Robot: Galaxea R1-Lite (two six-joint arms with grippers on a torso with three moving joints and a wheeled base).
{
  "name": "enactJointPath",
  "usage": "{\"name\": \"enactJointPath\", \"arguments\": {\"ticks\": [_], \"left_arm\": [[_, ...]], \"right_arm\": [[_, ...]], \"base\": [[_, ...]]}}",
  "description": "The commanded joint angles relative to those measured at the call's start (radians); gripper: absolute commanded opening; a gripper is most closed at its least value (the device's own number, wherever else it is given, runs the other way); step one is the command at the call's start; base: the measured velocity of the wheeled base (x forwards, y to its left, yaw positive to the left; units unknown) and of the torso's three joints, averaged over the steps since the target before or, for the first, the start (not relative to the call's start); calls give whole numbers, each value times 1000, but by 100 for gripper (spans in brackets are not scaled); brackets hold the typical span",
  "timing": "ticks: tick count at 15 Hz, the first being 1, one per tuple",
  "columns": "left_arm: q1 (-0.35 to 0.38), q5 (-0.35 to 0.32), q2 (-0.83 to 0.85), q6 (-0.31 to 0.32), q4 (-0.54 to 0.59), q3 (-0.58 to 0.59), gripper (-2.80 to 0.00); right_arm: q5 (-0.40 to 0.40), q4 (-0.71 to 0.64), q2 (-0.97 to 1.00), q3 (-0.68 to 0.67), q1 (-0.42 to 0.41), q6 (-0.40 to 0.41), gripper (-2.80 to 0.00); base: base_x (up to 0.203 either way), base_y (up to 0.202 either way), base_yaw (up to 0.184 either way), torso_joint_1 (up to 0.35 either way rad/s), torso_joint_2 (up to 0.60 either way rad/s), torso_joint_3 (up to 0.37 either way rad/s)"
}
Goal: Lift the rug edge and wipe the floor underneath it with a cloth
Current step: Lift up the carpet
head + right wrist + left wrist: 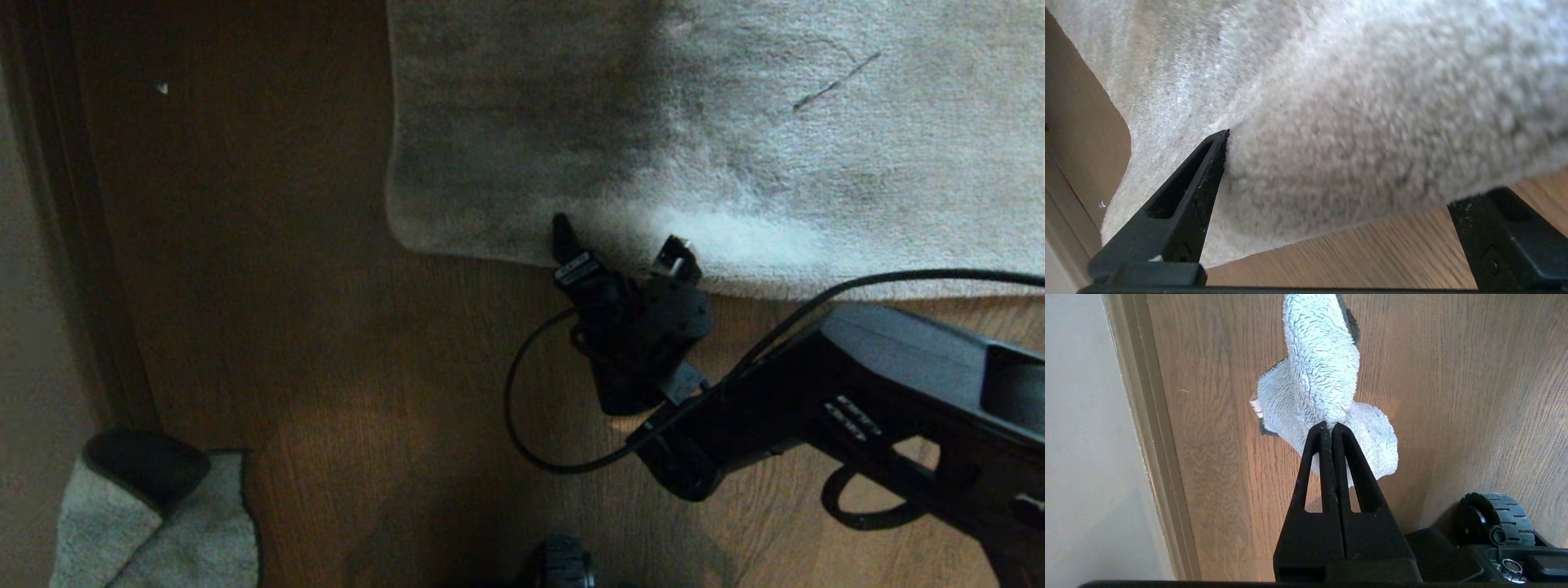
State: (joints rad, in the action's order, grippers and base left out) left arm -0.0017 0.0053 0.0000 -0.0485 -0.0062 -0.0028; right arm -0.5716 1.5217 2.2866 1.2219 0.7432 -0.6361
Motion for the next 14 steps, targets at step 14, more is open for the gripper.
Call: {"name": "enactJointPath", "arguments": {"ticks": [14], "left_arm": [[0, 1, 0, -1, 0, 1, -280]], "right_arm": [[41, 48, -99, -235, -35, 84, 0]], "base": [[0, 0, 0, 0, 0, 0]]}}
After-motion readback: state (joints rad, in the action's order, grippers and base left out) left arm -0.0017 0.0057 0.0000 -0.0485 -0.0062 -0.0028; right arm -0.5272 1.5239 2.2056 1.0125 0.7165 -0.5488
